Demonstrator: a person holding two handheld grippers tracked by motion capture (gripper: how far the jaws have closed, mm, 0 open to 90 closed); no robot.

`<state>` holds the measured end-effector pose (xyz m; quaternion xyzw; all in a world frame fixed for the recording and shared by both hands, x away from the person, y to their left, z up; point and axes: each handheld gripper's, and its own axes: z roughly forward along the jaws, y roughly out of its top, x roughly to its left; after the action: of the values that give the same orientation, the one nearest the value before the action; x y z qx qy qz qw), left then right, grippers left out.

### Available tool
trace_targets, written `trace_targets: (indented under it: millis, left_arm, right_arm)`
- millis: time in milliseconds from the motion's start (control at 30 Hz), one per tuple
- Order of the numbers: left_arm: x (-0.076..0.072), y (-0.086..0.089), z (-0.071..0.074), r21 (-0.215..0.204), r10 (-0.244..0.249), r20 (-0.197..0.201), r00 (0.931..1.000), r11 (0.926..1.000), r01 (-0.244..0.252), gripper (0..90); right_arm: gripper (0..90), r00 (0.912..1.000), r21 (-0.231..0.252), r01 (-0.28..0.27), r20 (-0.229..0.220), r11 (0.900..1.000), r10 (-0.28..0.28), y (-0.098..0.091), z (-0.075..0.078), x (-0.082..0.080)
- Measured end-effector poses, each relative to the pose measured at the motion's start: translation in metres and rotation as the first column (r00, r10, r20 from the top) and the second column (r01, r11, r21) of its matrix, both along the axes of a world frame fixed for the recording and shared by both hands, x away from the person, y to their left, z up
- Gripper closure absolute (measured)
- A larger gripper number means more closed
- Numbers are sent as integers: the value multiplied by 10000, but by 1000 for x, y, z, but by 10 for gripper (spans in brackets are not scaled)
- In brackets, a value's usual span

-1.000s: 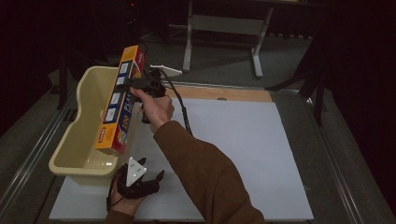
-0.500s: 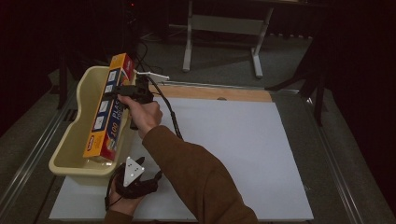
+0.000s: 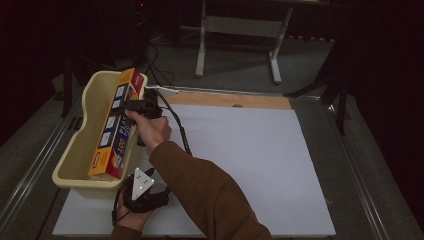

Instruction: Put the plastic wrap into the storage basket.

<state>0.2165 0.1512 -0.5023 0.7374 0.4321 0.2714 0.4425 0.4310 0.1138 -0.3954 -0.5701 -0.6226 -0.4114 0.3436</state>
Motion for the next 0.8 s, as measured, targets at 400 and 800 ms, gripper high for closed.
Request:
trace_targets:
  millis: [400, 800]
  left_arm:
    - [0, 1, 0, -33, 9, -3, 10000, 10000, -9, 232]
    - [-1, 1, 1, -29, -37, -9, 10000, 10000, 37, 240]
  right_arm:
    - [404, 9991, -90, 397, -118, 9992, -398, 7, -4, 2]
    - [397, 9989, -341, 468, 106, 9983, -465, 12, -7, 0]
